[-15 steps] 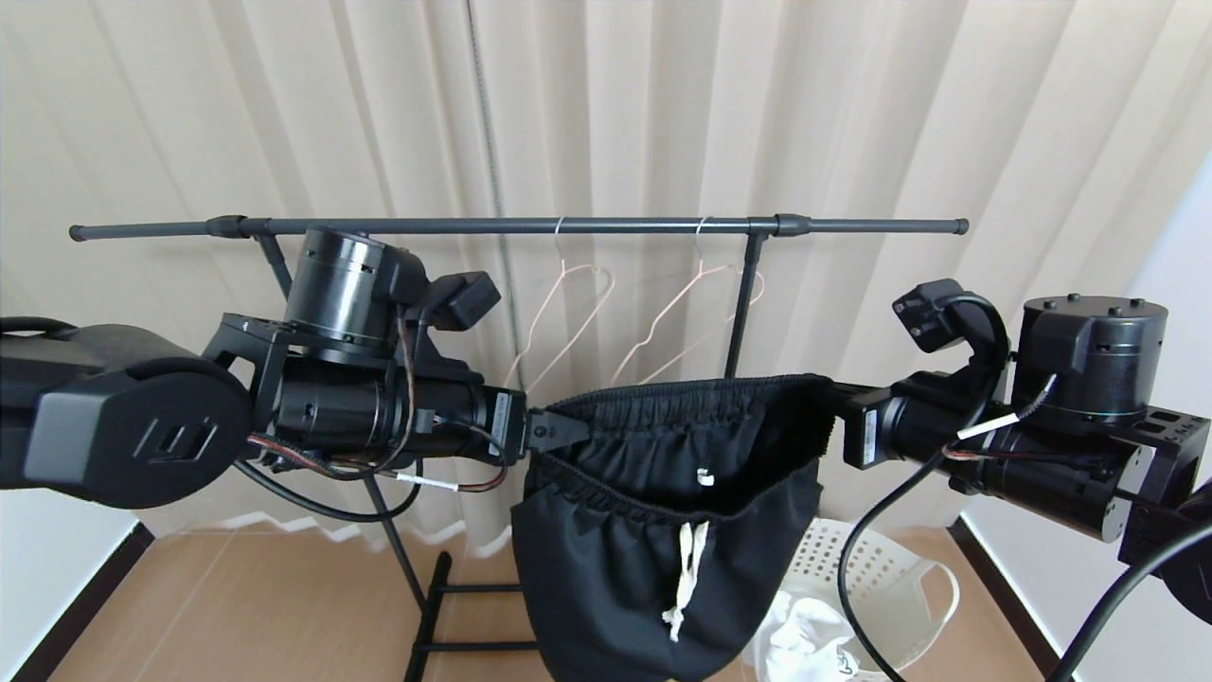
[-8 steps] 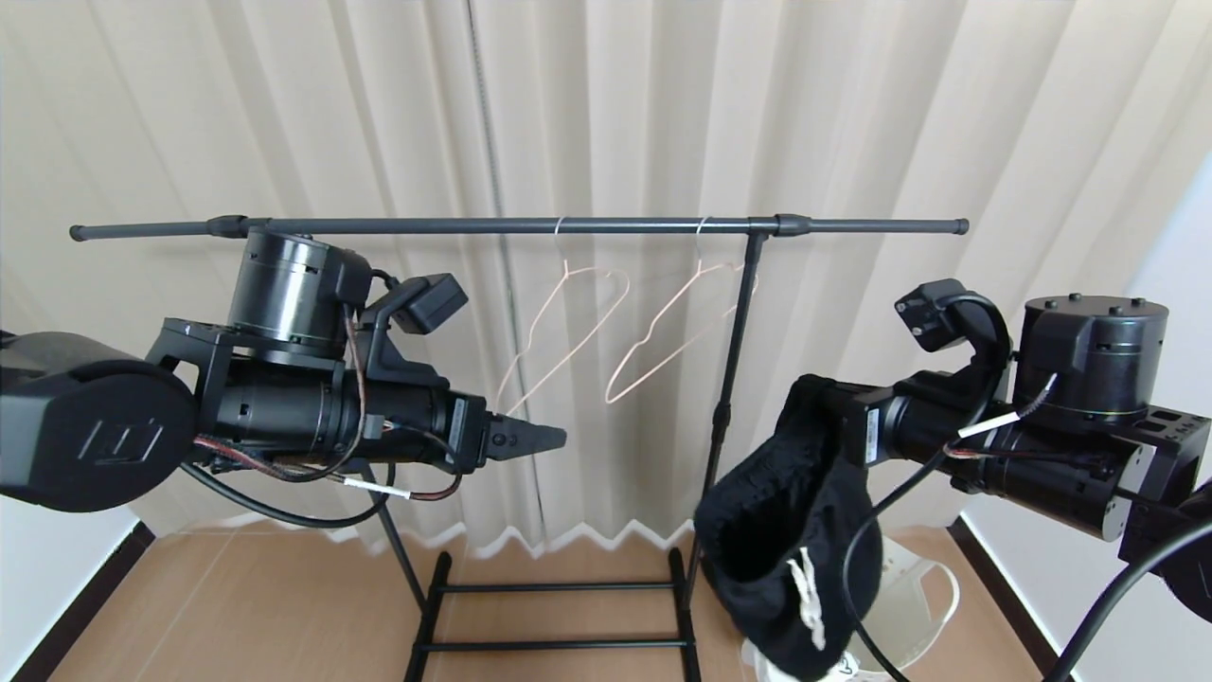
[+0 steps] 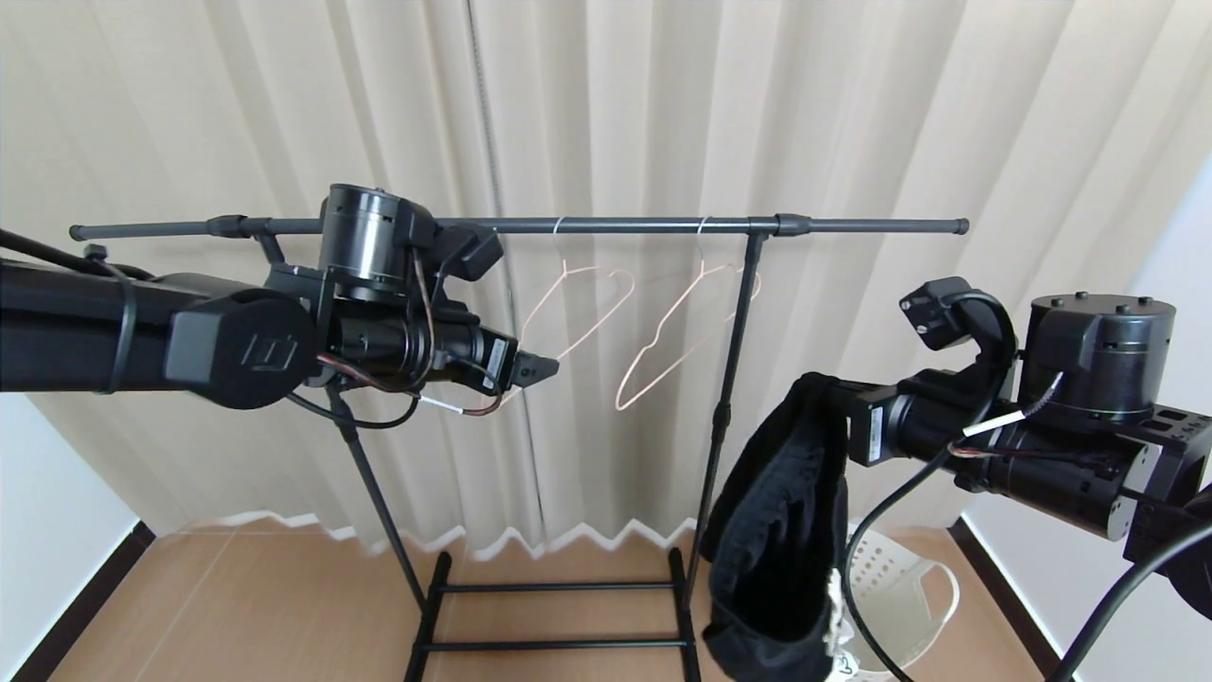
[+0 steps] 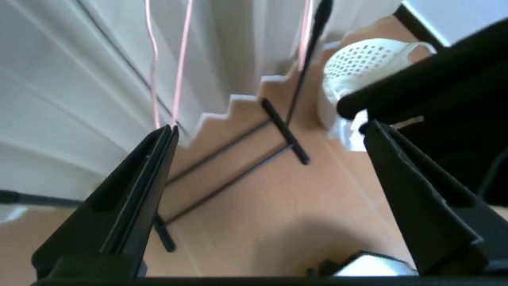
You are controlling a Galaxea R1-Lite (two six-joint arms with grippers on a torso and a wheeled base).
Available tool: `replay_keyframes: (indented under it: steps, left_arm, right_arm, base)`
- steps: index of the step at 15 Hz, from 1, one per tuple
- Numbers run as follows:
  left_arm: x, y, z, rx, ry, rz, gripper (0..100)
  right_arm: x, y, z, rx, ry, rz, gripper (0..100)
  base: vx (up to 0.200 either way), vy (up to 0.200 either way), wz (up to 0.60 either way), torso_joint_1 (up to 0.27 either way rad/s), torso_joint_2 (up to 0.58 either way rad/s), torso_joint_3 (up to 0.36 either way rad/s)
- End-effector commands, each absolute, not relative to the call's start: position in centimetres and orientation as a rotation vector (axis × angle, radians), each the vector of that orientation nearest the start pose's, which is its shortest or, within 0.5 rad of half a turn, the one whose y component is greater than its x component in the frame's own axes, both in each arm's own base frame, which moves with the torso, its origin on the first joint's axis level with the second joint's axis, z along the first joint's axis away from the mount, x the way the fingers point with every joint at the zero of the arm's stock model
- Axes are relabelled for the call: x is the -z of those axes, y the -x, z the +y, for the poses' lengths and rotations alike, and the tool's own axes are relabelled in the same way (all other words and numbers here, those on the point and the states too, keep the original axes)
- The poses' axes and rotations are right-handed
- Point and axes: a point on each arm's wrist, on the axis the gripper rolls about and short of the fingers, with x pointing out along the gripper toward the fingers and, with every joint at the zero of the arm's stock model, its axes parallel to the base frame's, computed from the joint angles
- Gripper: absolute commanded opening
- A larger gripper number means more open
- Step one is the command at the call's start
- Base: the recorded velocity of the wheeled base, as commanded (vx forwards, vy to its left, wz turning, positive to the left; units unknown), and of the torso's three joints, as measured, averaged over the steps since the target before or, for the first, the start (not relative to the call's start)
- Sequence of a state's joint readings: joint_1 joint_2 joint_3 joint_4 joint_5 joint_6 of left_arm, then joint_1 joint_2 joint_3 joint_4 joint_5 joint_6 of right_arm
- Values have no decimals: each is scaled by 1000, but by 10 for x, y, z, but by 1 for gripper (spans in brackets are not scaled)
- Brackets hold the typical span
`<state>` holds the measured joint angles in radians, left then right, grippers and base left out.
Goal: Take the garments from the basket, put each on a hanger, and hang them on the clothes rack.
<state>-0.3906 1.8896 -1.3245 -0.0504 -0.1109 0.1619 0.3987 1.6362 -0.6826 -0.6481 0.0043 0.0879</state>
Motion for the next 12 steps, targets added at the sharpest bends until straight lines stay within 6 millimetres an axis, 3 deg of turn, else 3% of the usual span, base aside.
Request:
replay_keyframes:
  steps: [1,4,7,12]
  left_arm:
    - [-184,-370,-146,518,-250,497,100]
    - [-169,-385,-140,501,-261,500,100]
    - [-165,-387,-137,491,-257,489,100]
    - [-161,-387,-136,486,-260,498,100]
  right_arm:
    - [-170,-259,106,-376,-27,317,0]
    - [-170,-260,106,-375,-28,317,0]
    - [-170,-260,106,-375,-27,318,0]
    - [-168,-261,106,-373,-27,321,0]
  base:
    - [0,0,0,0,0,0]
    - [0,0,0,0,0,0]
    - [0,0,0,0,0,0]
    - [200,0,0,-4,4,0]
